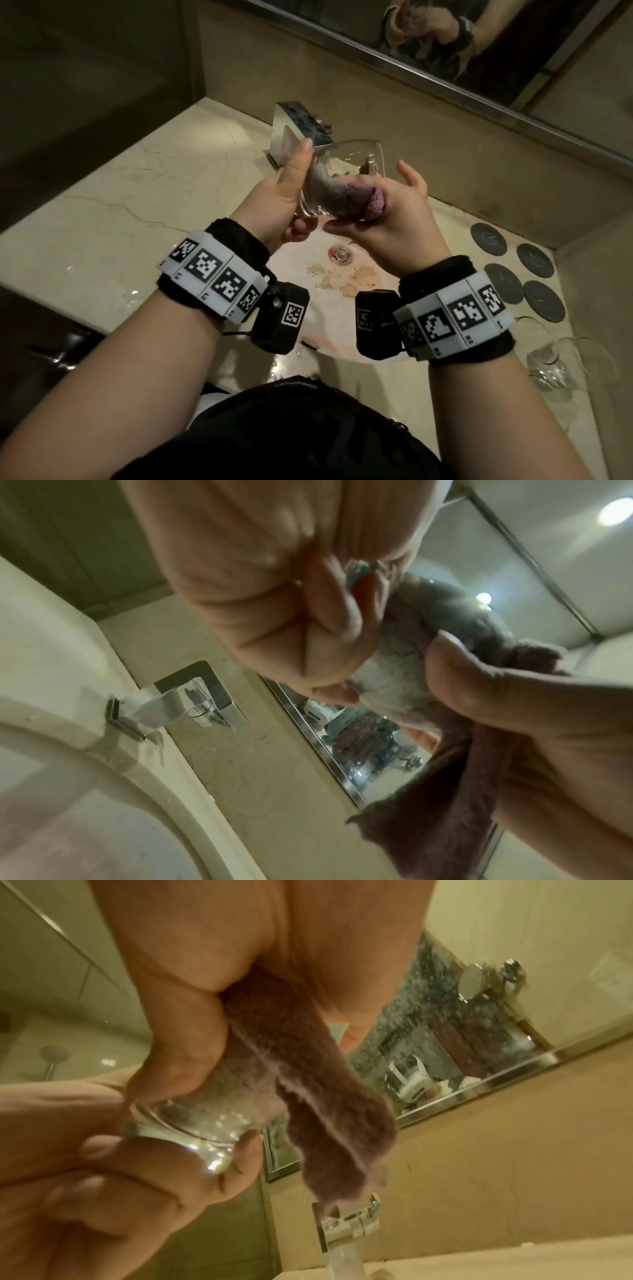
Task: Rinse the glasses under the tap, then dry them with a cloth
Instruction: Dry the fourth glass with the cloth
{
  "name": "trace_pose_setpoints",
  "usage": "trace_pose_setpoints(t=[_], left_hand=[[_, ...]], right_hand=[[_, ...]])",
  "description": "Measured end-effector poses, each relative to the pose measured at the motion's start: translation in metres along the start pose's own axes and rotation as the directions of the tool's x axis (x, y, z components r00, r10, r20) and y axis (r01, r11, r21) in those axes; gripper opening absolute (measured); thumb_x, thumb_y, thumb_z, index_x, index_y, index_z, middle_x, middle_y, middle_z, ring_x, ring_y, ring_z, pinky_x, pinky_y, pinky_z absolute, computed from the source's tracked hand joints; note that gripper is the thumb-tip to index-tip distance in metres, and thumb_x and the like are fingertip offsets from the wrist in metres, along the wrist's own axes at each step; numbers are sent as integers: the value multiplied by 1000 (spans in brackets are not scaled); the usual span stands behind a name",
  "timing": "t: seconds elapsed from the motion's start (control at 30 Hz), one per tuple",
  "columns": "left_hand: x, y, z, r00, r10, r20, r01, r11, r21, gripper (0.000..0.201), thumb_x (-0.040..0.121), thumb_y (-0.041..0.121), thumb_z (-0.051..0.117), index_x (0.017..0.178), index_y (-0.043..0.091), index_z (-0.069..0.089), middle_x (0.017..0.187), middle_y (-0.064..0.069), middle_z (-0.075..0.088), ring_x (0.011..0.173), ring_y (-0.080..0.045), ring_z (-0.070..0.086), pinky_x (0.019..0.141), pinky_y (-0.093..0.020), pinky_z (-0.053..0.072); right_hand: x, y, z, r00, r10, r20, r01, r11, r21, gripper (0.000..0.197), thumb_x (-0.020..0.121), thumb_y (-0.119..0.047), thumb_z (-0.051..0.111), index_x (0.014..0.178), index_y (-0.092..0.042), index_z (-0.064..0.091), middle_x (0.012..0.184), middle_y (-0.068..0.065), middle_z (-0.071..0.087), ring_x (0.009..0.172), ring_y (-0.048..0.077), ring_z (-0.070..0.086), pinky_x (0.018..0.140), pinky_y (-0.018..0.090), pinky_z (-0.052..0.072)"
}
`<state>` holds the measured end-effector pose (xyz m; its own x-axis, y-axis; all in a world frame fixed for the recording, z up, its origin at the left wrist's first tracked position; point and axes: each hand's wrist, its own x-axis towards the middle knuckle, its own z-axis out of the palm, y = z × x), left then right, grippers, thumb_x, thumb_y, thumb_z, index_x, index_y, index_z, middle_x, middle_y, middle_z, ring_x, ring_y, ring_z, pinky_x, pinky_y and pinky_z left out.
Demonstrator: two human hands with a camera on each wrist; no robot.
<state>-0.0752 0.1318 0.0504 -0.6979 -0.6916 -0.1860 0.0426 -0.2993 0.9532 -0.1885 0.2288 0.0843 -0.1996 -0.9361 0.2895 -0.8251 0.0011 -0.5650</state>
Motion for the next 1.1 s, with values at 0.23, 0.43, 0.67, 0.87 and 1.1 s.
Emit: trace_pose_setpoints(t=[0.23, 0.43, 0.67, 0.87, 1.1], left_hand=[[-1, 2, -4, 886, 456, 89, -438, 757, 484, 59, 76, 65, 51, 119, 30, 31, 106, 20, 45, 98, 2, 54, 77, -18, 52], [3, 3, -5, 989, 142, 39, -146, 978, 150, 55, 84, 64, 25, 121, 29, 46, 119, -5, 57, 99, -26, 62, 65, -30, 56], [10, 5, -7, 998, -53, -18, 52, 998, -19, 75, 88, 71, 24, 117, 13, 62, 106, -14, 67, 71, -17, 57, 40, -20, 39], [12, -2, -6, 974, 197, -109, -173, 965, 196, 40, 95, 54, 32, 110, 24, 54, 105, -5, 64, 92, -21, 64, 65, -34, 57], [10, -7, -17, 878, 461, 126, -458, 739, 494, 43, 77, 68, 38, 105, 36, 38, 104, 17, 45, 89, 1, 57, 64, -18, 55]], right_hand=[[-1, 8, 3, 936, 277, 215, -338, 543, 769, 43, 70, -7, 73, 112, -11, 62, 109, 10, 70, 105, 29, 65, 90, 48, 51], [2, 5, -7, 992, 117, 46, -123, 976, 181, 35, 74, -17, 77, 98, -37, 60, 89, -19, 66, 97, 13, 64, 109, 47, 31], [3, 11, 4, 984, -171, -51, 168, 984, -61, 34, 71, -28, 70, 105, -24, 69, 101, -5, 72, 102, 9, 57, 108, 44, 8], [4, -1, 9, 987, 135, 88, -148, 974, 171, 35, 69, -33, 80, 94, -48, 60, 74, -28, 65, 83, 2, 61, 109, 46, 28], [4, -3, 12, 863, 437, 253, -482, 564, 670, 32, 72, -9, 76, 103, -13, 67, 91, 9, 73, 76, 46, 65, 74, 65, 49]])
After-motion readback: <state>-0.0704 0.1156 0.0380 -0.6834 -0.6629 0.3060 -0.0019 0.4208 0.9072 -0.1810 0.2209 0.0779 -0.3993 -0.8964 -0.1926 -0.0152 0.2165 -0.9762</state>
